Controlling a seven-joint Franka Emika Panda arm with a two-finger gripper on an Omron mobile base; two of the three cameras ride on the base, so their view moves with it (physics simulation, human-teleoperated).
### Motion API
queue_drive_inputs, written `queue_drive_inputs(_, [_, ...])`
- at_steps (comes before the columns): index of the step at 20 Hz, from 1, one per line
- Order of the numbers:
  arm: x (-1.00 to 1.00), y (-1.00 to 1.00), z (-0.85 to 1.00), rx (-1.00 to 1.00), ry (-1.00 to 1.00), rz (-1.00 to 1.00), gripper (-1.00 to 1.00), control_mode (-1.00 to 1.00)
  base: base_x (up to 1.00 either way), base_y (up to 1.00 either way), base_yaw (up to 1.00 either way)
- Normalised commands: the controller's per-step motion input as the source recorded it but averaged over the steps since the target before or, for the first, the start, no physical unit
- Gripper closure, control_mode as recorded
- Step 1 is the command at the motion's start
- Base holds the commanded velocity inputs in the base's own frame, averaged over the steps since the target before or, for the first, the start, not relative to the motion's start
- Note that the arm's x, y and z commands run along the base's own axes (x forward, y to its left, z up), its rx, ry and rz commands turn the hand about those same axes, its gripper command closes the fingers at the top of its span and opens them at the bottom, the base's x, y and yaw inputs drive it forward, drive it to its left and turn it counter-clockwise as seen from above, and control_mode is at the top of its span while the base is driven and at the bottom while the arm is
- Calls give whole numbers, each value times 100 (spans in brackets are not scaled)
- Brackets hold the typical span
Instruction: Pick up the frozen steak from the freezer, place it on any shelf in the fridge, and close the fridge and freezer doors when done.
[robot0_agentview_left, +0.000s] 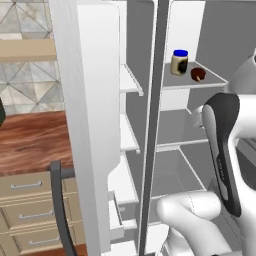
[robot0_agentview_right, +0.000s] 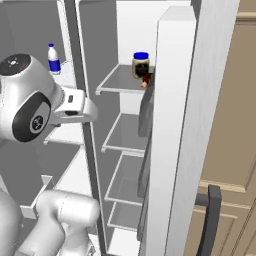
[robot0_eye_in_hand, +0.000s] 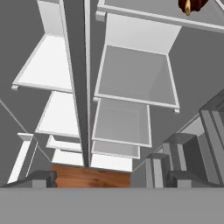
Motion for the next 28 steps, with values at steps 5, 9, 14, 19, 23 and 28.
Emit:
queue_drive_inputs(5, [0,0,0,0,0,0,-100,100,-45,1,0])
queue_drive_inputs(9, [0,0,0,0,0,0,-100,100,-46,0,0])
queue_drive_inputs(14, [0,0,0,0,0,0,-100,100,-42,0,0])
queue_drive_inputs(19, [0,0,0,0,0,0,-100,100,-49,-3,0])
queue_drive_inputs(23, [0,0,0,0,0,0,-100,100,-51,0,0])
queue_drive_inputs(28, [0,0,0,0,0,0,-100,100,-46,0,0])
